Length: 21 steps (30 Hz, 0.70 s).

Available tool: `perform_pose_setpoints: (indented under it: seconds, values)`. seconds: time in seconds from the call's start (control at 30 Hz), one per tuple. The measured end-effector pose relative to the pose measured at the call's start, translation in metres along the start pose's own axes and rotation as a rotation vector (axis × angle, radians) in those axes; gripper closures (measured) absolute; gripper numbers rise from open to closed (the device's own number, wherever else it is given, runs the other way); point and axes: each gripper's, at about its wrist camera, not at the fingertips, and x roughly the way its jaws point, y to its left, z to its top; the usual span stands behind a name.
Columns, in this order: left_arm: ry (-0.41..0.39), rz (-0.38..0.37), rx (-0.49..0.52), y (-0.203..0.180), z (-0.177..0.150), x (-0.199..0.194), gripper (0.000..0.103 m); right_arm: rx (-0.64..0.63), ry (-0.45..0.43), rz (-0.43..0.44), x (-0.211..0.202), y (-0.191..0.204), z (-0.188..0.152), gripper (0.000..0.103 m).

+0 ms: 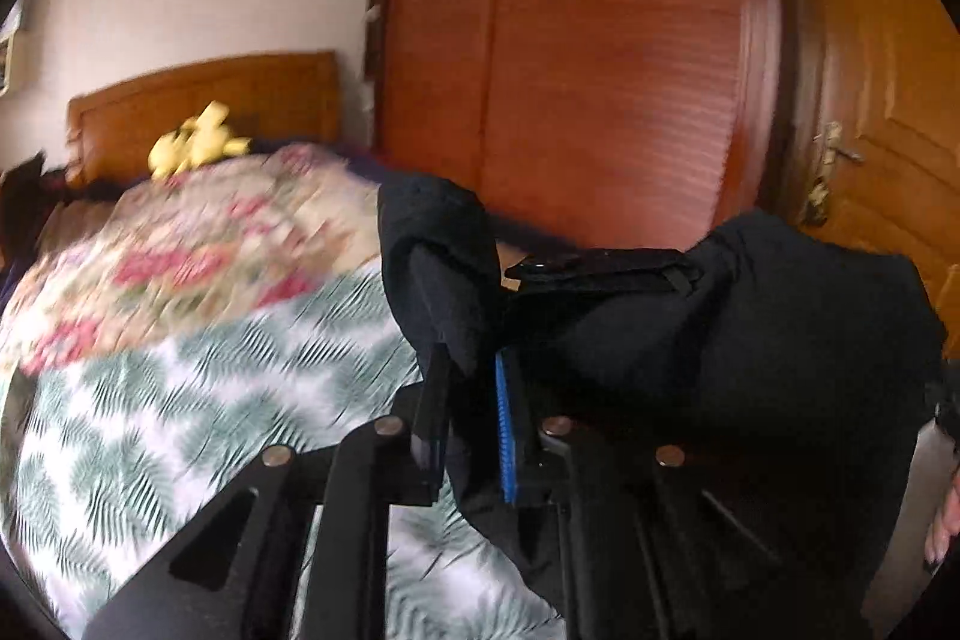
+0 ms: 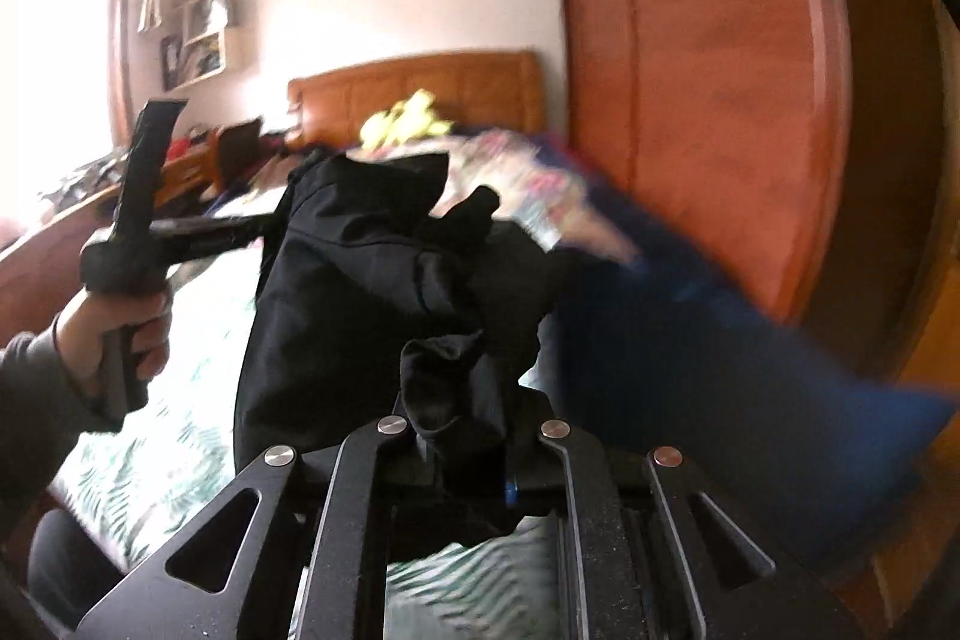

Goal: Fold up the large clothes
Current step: 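Lift the coat with both grippers and carry it toward the blue stack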

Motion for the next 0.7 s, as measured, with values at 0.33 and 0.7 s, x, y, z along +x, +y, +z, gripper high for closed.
perform_pose_setpoints:
  seconds: [0.33,0.7]
  values:
    - [-0.049,-0.119,0.077,-0.078,0.049,0.024,0.095,-0.052,-0.054,-0.222,-0.045,-0.071,0.047,0.093]
    - [0.026,-0.172,0.121,-0.122,0.049,0.068,0.095,-0.021,0.035,-0.388,-0.046,-0.133,0.027,0.093]
